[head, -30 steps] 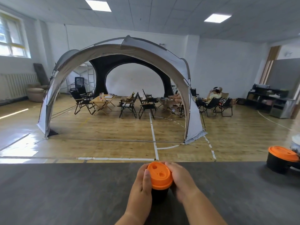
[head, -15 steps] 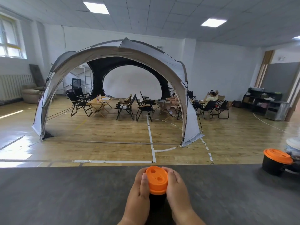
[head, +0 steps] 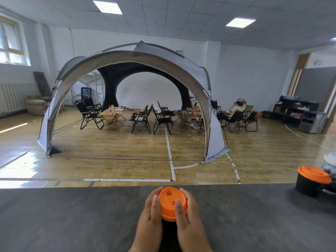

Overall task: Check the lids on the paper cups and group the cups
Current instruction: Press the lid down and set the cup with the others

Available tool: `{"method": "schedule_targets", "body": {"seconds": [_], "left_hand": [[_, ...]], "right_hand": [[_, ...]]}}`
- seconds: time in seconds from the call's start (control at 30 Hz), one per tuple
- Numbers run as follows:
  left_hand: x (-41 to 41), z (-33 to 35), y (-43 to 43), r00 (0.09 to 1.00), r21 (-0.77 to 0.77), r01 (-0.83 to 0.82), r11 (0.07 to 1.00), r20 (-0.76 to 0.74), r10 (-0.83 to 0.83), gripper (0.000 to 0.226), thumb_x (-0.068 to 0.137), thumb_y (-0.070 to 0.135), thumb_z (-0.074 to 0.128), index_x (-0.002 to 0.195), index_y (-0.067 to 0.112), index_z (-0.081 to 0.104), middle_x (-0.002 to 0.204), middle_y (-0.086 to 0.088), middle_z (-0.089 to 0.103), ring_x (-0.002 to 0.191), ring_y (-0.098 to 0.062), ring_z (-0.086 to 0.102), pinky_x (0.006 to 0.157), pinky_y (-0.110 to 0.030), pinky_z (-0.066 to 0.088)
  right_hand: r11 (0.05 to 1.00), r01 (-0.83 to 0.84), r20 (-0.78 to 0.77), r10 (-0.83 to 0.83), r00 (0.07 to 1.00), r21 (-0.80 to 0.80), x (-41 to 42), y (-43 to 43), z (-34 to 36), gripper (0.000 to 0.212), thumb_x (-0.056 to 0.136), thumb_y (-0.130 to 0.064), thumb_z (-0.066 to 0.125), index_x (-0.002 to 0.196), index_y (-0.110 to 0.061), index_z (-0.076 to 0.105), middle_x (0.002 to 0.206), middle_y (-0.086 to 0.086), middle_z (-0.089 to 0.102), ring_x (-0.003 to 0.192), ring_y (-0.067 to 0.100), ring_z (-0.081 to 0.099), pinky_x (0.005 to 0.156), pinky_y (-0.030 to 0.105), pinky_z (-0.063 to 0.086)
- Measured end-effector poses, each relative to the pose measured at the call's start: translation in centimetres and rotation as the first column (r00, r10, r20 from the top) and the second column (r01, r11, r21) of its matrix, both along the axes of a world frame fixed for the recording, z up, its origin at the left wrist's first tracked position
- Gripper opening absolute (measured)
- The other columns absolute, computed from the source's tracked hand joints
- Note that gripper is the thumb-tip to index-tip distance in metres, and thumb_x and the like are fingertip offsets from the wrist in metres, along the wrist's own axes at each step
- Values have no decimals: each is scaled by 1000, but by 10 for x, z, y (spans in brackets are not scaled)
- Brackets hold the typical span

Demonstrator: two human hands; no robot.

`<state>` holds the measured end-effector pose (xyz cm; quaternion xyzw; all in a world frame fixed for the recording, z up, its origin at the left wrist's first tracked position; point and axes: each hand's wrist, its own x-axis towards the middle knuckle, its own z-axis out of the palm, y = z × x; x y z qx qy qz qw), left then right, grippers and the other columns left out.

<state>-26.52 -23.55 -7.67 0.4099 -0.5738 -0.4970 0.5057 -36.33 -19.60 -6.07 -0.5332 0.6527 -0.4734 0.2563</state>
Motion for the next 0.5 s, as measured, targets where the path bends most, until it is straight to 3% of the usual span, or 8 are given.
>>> {"method": "schedule_targets", "body": {"seconds": [0.13, 0.2, 0.37, 0.43, 0.5], "left_hand": [[3, 6, 1, 993, 69, 20, 997, -117, -12, 29, 102, 28, 33, 117, 27, 57, 110, 4, 63, 98, -12, 62, 69, -11, 48], [3, 6, 0, 989, 85, 27, 996, -148, -14, 29, 102, 28, 34, 116, 26, 59, 110, 2, 65, 99, -14, 63, 74, -17, 49], [4, 1, -2, 988, 84, 42, 996, -149, -29, 31, 100, 32, 35, 118, 26, 59, 112, 1, 66, 102, -15, 65, 90, -32, 51], [4, 1, -3, 988, 82, 51, 995, -150, -38, 30, 100, 31, 35, 116, 26, 60, 109, 3, 68, 99, -12, 66, 88, -31, 51], [4, 1, -3, 986, 94, 61, 994, -161, -45, 30, 101, 30, 35, 114, 25, 61, 106, 5, 70, 96, -9, 67, 84, -27, 51]], "right_hand": [[999, 43, -136, -39, 990, 24, 6, 2, -1, 75, 79, -69, 20, 146, -38, 15, 136, -16, 38, 120, 2, 42, 96, 14, 34], [998, 54, -156, -50, 986, 21, 7, 1, -1, 76, 78, -70, 20, 146, -37, 15, 141, -15, 37, 124, 3, 42, 99, 16, 35], [1000, 27, -78, -26, 997, 12, 6, 0, -3, 84, 73, -80, 25, 144, -37, 18, 138, -16, 40, 120, 2, 44, 99, 16, 37], [1000, -2, -38, 2, 999, 5, 5, 1, -4, 102, 59, -96, 28, 143, -39, 17, 133, -19, 39, 119, 2, 44, 98, 16, 37], [1000, -9, -25, 10, 1000, 12, 4, 2, -3, 108, 53, -95, 42, 142, -39, 17, 133, -19, 38, 122, 2, 43, 100, 18, 37]]}}
